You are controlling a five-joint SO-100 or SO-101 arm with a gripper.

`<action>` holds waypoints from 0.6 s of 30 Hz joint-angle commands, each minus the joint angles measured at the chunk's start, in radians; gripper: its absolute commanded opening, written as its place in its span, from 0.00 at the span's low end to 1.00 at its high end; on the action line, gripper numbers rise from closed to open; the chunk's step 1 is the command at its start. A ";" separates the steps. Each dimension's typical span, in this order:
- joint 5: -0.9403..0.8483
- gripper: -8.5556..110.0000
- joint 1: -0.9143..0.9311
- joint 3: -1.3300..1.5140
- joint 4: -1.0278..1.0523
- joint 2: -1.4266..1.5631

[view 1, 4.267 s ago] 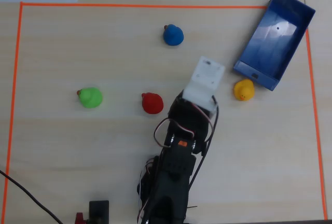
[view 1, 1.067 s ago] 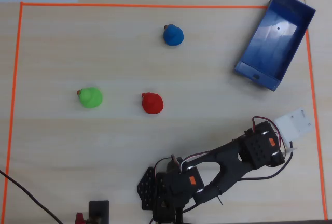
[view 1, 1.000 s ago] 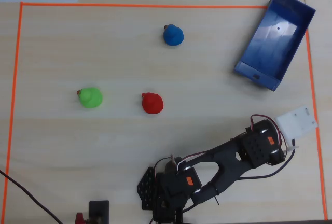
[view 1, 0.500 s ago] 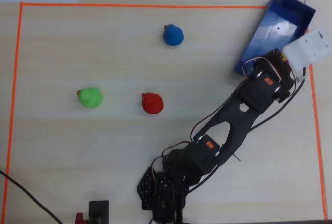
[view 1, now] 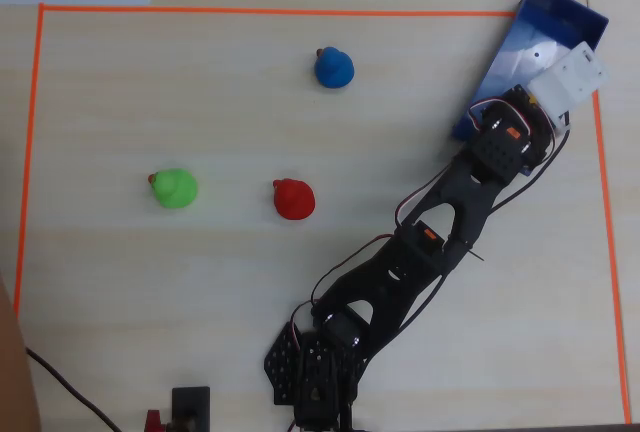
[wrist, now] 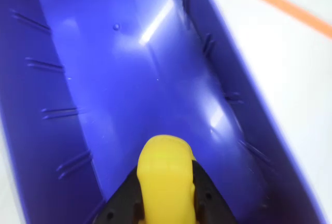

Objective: Grasp yellow duck and put it into box.

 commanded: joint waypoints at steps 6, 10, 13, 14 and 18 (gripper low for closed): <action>0.031 0.09 -0.026 -0.181 -0.066 -0.097; 0.091 0.20 -0.028 -0.212 -0.110 -0.115; 0.130 0.28 -0.025 -0.230 -0.150 -0.114; 0.137 0.28 -0.023 -0.235 -0.160 -0.112; 0.153 0.31 -0.017 -0.245 -0.170 -0.089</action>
